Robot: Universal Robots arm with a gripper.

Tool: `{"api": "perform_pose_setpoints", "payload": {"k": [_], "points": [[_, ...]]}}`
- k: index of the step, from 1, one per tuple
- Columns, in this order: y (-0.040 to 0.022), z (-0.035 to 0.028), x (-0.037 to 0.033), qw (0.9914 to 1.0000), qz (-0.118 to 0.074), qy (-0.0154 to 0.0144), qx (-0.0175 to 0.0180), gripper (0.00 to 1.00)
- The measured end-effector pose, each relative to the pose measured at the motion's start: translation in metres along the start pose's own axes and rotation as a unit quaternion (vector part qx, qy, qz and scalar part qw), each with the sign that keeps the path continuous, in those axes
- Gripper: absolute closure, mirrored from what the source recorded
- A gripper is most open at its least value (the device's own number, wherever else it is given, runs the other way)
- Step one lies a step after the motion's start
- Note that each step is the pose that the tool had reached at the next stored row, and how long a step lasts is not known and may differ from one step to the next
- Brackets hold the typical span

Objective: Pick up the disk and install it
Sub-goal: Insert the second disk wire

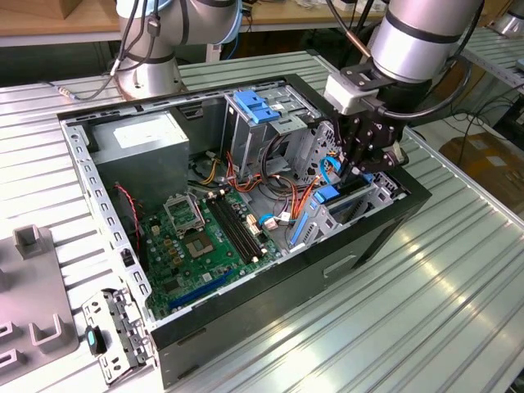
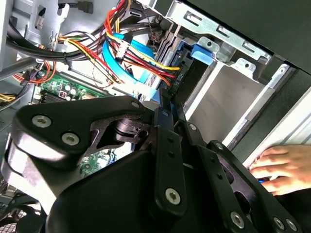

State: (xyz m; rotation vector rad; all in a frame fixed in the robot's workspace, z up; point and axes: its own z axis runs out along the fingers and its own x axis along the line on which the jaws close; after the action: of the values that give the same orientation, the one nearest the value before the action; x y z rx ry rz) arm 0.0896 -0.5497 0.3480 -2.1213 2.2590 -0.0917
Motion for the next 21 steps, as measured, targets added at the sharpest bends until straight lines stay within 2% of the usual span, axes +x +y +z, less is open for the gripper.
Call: {"api": "perform_pose_setpoints", "payload": {"k": [6,9,15,16,17,21], "points": [[0.0000,0.0017,0.0002,1.00000,0.000,0.0000,0.0000,0.84],[0.0003,0.0068,0.0009,1.00000,0.000,0.0002,0.0000,0.84],[0.0003,0.0074,0.0012,1.00000,0.000,-0.0003,0.0000,0.83],[0.0002,0.0059,0.0012,1.00000,0.000,-0.0005,0.0000,0.76],[-0.0001,0.0017,0.0012,1.00000,0.000,-0.0002,0.0000,0.76],[-0.0006,-0.0056,0.0013,1.00000,0.000,-0.0002,0.0000,0.76]]}}
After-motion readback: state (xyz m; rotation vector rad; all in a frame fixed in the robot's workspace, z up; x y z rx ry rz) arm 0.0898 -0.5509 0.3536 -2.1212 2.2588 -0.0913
